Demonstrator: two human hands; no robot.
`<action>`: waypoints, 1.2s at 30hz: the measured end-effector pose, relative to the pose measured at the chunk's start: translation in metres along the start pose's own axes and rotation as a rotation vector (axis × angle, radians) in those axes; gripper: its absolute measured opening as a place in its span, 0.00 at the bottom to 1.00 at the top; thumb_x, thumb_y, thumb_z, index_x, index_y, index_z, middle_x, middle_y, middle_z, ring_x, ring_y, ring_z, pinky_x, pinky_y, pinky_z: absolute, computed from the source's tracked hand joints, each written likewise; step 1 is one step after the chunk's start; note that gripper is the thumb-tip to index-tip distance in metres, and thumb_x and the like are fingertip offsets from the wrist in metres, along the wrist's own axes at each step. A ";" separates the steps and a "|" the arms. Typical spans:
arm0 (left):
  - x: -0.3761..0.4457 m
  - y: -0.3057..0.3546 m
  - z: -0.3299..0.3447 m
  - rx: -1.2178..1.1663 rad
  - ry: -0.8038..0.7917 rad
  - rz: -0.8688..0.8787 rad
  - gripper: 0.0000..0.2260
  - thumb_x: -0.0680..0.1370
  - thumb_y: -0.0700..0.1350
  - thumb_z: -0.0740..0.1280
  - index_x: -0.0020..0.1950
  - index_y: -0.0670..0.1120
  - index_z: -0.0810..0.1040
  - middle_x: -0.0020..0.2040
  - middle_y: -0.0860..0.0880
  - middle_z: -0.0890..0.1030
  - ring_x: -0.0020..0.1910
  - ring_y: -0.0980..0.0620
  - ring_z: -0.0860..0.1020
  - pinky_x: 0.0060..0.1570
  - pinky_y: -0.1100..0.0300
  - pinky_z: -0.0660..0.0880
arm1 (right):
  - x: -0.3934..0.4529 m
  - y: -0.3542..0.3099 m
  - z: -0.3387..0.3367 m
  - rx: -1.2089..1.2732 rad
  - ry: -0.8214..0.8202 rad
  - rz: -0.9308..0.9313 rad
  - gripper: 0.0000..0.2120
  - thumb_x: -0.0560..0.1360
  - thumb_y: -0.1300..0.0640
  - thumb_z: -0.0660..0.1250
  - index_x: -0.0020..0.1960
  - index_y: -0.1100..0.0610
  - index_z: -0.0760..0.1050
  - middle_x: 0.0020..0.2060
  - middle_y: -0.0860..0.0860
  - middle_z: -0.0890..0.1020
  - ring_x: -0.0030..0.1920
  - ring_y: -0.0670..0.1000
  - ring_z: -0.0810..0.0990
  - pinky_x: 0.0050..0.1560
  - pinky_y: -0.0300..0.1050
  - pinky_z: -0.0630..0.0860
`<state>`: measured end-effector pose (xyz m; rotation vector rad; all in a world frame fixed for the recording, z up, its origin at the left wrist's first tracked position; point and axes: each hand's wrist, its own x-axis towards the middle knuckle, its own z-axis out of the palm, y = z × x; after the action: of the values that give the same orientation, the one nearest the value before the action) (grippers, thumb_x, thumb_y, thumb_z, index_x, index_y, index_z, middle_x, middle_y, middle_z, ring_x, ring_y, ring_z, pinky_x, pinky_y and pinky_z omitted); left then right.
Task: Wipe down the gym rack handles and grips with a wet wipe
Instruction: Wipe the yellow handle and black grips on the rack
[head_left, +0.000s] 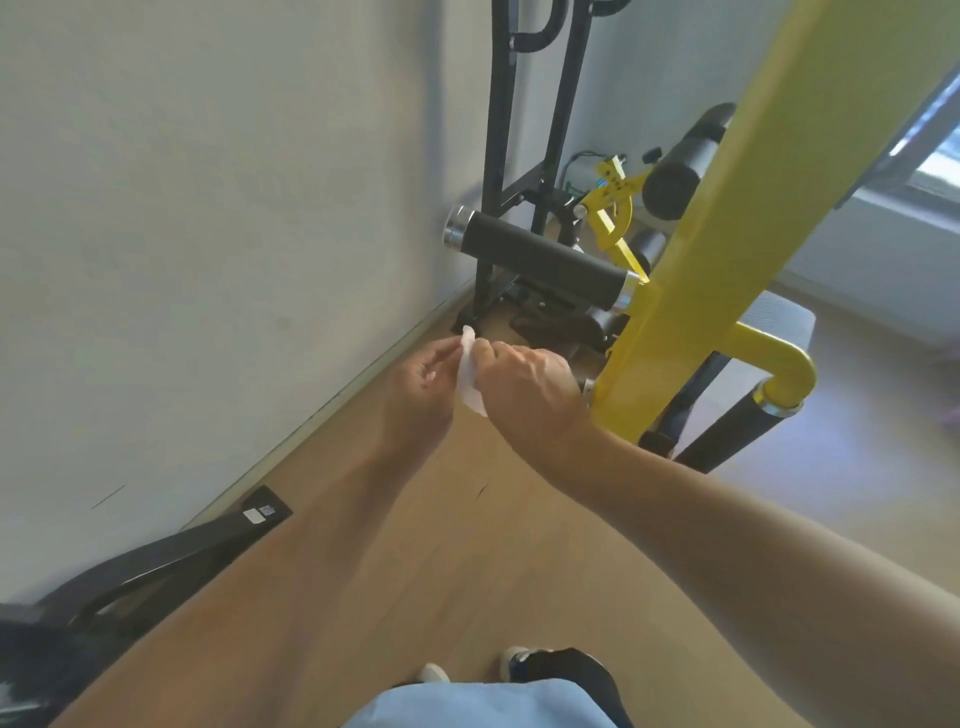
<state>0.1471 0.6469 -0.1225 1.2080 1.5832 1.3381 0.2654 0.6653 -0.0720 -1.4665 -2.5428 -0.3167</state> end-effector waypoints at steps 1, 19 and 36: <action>0.003 -0.001 0.000 0.001 0.001 0.006 0.08 0.82 0.48 0.65 0.58 0.54 0.81 0.48 0.63 0.82 0.46 0.74 0.79 0.43 0.77 0.73 | -0.003 0.003 -0.001 -0.051 -0.038 0.003 0.09 0.65 0.63 0.78 0.36 0.60 0.78 0.27 0.54 0.80 0.26 0.54 0.80 0.31 0.41 0.72; 0.026 0.000 -0.002 0.045 -0.012 0.010 0.08 0.81 0.50 0.66 0.58 0.52 0.83 0.46 0.64 0.81 0.44 0.78 0.76 0.47 0.75 0.72 | -0.006 0.028 -0.021 -0.482 -0.283 -0.079 0.09 0.82 0.56 0.60 0.58 0.58 0.74 0.42 0.54 0.82 0.45 0.57 0.83 0.65 0.58 0.70; 0.024 -0.003 -0.001 0.080 -0.020 0.025 0.06 0.82 0.51 0.66 0.55 0.57 0.82 0.48 0.62 0.83 0.47 0.74 0.78 0.48 0.69 0.75 | 0.011 0.010 -0.010 -0.295 -0.156 -0.086 0.07 0.75 0.55 0.73 0.46 0.59 0.80 0.33 0.52 0.84 0.34 0.53 0.84 0.58 0.54 0.78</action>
<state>0.1389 0.6693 -0.1244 1.2887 1.6258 1.2855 0.2697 0.6766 -0.0590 -1.5342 -2.7847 -0.6384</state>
